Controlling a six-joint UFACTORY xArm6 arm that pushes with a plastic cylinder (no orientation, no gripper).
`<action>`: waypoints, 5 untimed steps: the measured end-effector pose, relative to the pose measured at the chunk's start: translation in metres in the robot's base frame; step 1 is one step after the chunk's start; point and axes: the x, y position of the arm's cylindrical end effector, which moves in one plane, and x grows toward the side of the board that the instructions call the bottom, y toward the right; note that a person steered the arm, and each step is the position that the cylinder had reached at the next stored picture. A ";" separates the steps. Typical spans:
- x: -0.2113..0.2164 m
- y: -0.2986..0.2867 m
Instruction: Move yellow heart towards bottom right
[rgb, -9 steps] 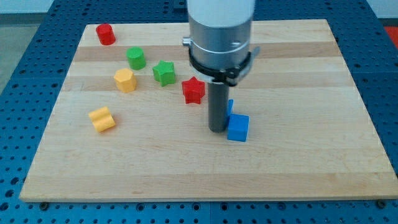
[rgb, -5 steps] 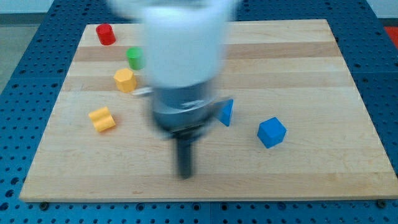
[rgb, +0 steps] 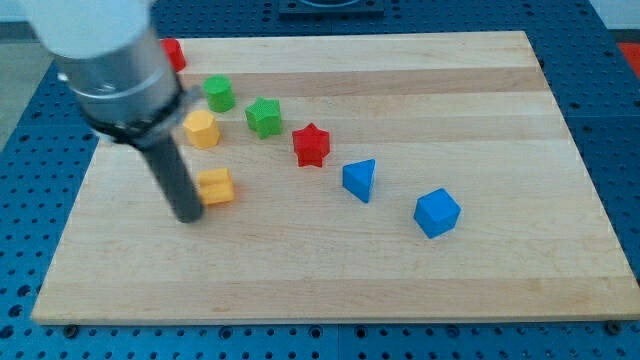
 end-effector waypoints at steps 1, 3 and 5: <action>0.000 -0.013; -0.072 -0.040; -0.007 0.080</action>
